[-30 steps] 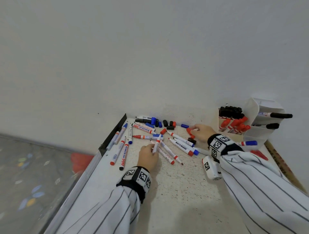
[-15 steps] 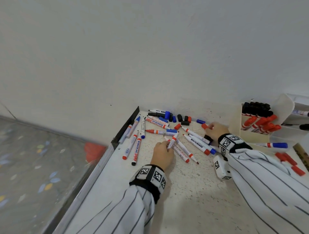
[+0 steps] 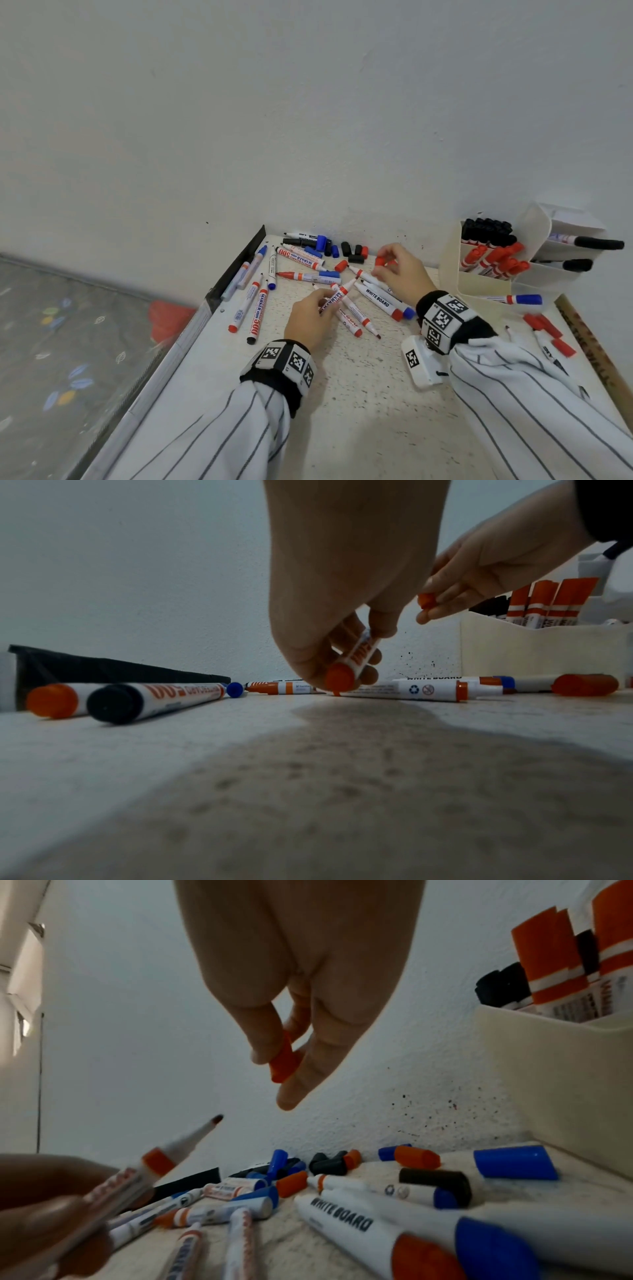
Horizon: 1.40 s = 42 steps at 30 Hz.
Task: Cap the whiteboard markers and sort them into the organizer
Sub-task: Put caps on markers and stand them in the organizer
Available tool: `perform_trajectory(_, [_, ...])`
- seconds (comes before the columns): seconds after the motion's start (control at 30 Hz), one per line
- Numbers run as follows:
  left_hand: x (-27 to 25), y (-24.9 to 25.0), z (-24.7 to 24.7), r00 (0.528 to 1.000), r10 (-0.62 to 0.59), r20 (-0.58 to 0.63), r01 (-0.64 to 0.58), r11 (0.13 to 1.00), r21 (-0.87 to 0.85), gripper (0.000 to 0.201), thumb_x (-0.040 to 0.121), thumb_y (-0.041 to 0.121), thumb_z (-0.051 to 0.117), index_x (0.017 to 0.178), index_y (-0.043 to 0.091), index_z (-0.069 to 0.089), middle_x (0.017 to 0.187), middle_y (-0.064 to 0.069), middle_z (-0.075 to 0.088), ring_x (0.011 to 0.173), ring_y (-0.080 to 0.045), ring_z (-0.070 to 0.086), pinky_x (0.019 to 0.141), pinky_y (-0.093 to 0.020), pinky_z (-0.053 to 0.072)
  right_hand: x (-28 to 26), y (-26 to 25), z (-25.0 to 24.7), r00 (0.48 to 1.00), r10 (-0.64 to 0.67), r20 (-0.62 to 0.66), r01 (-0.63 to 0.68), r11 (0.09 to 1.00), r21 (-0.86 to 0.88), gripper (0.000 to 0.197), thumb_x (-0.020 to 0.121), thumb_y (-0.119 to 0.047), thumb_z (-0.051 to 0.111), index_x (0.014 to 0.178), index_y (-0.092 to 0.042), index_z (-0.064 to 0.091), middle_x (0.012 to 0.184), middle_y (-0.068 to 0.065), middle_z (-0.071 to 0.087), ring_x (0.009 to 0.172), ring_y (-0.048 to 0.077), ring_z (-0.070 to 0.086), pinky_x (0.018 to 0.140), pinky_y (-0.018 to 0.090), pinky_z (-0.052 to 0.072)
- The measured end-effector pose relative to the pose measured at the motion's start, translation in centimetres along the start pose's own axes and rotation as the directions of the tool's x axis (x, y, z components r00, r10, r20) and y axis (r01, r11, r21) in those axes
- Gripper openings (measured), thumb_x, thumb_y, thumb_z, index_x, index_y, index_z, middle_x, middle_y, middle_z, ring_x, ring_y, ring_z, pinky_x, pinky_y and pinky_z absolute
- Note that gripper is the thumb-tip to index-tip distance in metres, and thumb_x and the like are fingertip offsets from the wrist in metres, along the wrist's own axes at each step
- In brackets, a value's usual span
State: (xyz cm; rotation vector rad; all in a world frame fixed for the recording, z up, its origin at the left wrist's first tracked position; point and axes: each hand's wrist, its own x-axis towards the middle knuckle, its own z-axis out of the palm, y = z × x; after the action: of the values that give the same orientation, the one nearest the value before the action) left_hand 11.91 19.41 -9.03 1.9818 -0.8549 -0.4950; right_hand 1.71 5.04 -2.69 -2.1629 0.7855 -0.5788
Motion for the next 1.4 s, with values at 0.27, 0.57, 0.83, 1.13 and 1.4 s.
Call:
perform_trajectory(0.27, [-0.1, 0.1, 0.2, 0.997, 0.071, 0.009, -0.071, 0.997, -0.013, 0.029, 0.093, 0.022, 0.054, 0.121, 0.019, 0.058, 0.110, -0.001, 0.063, 0.093, -0.008, 0.053, 0.082, -0.019, 0.040, -1.3, -0.1, 1.5, 1.000, 0.012, -0.014, -0.011, 0.997, 0.080, 0.019, 0.085, -0.005, 0.061, 0.099, -0.016, 0.058, 0.098, -0.001, 0.061, 0.091, 0.012, 0.061, 0.079, 0.018, 0.048])
perform_trajectory(0.57, [-0.7, 0.8, 0.2, 0.985, 0.156, 0.079, -0.154, 0.988, -0.029, 0.027, 0.081, 0.025, 0.069, 0.105, 0.025, 0.058, 0.095, 0.004, 0.056, 0.084, -0.008, 0.052, 0.069, -0.015, 0.042, -1.6, -0.1, 1.7, 0.987, 0.117, 0.109, -0.109, 0.991, -0.081, 0.038, 0.096, -0.038, 0.040, 0.065, -0.018, 0.046, 0.060, -0.002, 0.039, 0.056, 0.009, 0.037, 0.055, 0.021, 0.030])
perform_trajectory(0.83, [-1.0, 0.9, 0.1, 0.985, 0.170, 0.038, -0.167, 0.984, -0.056, 0.034, 0.092, 0.020, 0.055, 0.125, 0.011, 0.058, 0.106, -0.002, 0.066, 0.092, -0.006, 0.055, 0.080, -0.013, 0.041, -1.5, -0.5, 2.5, 0.984, 0.167, 0.059, -0.161, 0.983, -0.085, 0.044, 0.099, -0.031, 0.033, 0.058, -0.016, 0.038, 0.055, -0.001, 0.030, 0.051, 0.010, 0.029, 0.052, 0.024, 0.025])
perform_trajectory(1.13, [-1.3, 1.3, -0.1, 0.935, 0.069, 0.347, 0.114, 0.870, -0.480, 0.028, 0.099, 0.025, 0.042, 0.082, 0.014, 0.061, 0.056, 0.002, 0.040, 0.033, -0.004, 0.026, 0.034, -0.014, 0.022, -2.0, -0.8, 2.1, 0.991, 0.000, 0.134, 0.000, 1.000, -0.001, 0.039, 0.099, -0.027, 0.034, 0.062, -0.016, 0.043, 0.056, -0.001, 0.032, 0.053, 0.010, 0.031, 0.054, 0.023, 0.027])
perform_trajectory(1.4, [-0.8, 1.1, 0.4, 0.982, 0.068, 0.179, -0.033, 0.982, -0.188, 0.033, 0.098, 0.035, 0.038, 0.109, 0.016, 0.063, 0.099, 0.003, 0.059, 0.093, -0.010, 0.054, 0.080, -0.022, 0.041, -1.6, -1.3, -0.5, 0.986, -0.072, 0.151, 0.091, 0.988, -0.123, 0.028, 0.093, -0.035, 0.050, 0.068, -0.021, 0.049, 0.066, 0.001, 0.051, 0.062, 0.012, 0.047, 0.060, 0.024, 0.040])
